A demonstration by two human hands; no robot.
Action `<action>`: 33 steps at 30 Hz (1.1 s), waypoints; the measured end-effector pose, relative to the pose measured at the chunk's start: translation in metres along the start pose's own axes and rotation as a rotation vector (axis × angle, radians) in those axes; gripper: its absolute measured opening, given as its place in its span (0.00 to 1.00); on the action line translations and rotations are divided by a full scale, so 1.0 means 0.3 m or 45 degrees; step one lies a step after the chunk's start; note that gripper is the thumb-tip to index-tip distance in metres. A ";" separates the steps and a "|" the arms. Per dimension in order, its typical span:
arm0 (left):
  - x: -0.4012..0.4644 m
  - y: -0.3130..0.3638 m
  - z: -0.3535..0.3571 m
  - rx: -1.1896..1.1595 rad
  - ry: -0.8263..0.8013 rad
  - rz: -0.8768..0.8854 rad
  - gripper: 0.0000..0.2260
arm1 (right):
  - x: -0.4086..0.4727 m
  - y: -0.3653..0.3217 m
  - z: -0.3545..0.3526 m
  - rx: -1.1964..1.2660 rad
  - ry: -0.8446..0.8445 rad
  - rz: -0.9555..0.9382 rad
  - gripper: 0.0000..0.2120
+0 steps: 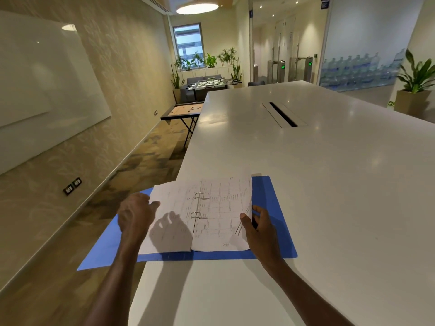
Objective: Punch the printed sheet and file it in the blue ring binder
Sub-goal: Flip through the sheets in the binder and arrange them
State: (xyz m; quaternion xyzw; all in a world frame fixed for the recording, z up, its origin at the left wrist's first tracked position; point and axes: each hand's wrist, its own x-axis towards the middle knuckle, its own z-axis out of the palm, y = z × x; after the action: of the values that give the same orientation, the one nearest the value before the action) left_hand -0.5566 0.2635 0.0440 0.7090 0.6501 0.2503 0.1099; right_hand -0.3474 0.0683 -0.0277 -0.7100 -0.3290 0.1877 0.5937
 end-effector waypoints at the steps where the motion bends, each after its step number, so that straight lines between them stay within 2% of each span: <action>1: -0.013 0.026 0.009 -0.083 -0.010 0.015 0.15 | 0.000 0.000 0.000 -0.006 0.001 -0.001 0.16; 6: -0.111 0.194 0.053 -0.364 -0.171 0.199 0.15 | 0.004 -0.006 -0.001 -0.011 0.007 0.008 0.18; 11: -0.209 0.336 0.140 -0.489 -0.383 0.297 0.15 | -0.001 -0.008 -0.003 0.003 0.008 0.034 0.16; 15: -0.264 0.397 0.191 -0.539 -0.482 0.357 0.16 | -0.005 -0.022 -0.011 -0.060 0.033 0.038 0.19; 20: -0.305 0.430 0.234 -0.599 -0.609 0.337 0.13 | -0.001 -0.025 -0.013 -0.110 0.032 -0.007 0.23; 26: -0.319 0.429 0.245 -0.708 -0.747 0.289 0.03 | -0.001 -0.021 -0.009 -0.161 0.042 -0.033 0.23; 33: -0.327 0.406 0.226 -0.927 -0.719 0.163 0.06 | -0.001 -0.020 -0.006 -0.082 0.024 -0.026 0.26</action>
State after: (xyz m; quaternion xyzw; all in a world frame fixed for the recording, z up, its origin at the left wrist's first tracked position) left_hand -0.4201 0.1631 0.0243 0.7034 0.4193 0.2658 0.5087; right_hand -0.3478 0.0672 -0.0215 -0.7270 -0.3365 0.1643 0.5755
